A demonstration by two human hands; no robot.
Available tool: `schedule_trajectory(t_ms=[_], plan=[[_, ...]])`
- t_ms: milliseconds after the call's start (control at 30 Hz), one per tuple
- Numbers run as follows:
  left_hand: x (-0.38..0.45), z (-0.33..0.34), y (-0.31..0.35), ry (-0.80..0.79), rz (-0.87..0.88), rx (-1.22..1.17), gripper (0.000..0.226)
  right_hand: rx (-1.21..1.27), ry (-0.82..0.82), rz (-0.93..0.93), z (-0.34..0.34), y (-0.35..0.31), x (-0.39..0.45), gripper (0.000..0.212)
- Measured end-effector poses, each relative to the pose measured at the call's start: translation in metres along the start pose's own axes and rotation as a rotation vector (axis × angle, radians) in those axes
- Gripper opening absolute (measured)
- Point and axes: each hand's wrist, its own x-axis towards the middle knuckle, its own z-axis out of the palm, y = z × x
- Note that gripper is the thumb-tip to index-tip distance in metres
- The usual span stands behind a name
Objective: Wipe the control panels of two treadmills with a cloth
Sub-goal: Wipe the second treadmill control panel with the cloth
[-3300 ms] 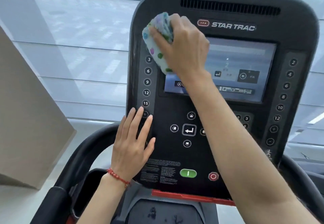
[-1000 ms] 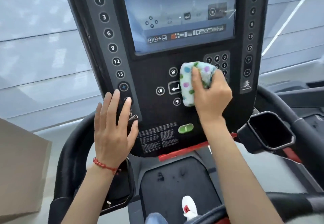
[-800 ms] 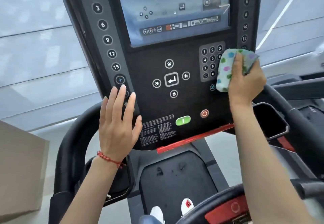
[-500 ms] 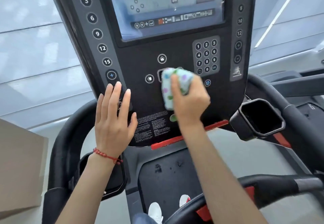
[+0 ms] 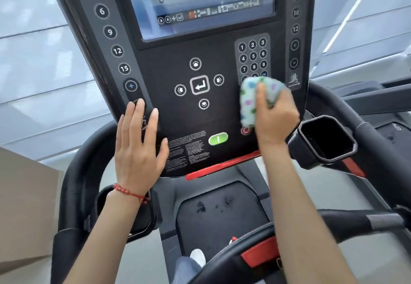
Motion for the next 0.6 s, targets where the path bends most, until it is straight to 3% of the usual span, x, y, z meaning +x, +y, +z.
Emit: schedule_trajectory(t_ms=[100, 267, 433, 600], plan=[[0.000, 0.002, 0.004, 0.010, -0.009, 0.007, 0.041, -0.070, -0.027, 0.215, -0.015, 0.043, 0.027, 0.053], [0.000, 0.006, 0.016, 0.029, -0.030, -0.004, 0.042, 0.009, -0.007, 0.268, -0.015, 0.036, 0.021, 0.044], [0.007, 0.017, 0.047, 0.024, -0.028, -0.052, 0.042, 0.128, -0.114, -0.016, -0.006, 0.001, -0.019, 0.038], [0.024, 0.026, 0.069, 0.003, -0.018, -0.079, 0.043, 0.068, -0.153, -0.346, -0.001, 0.003, -0.021, 0.045]])
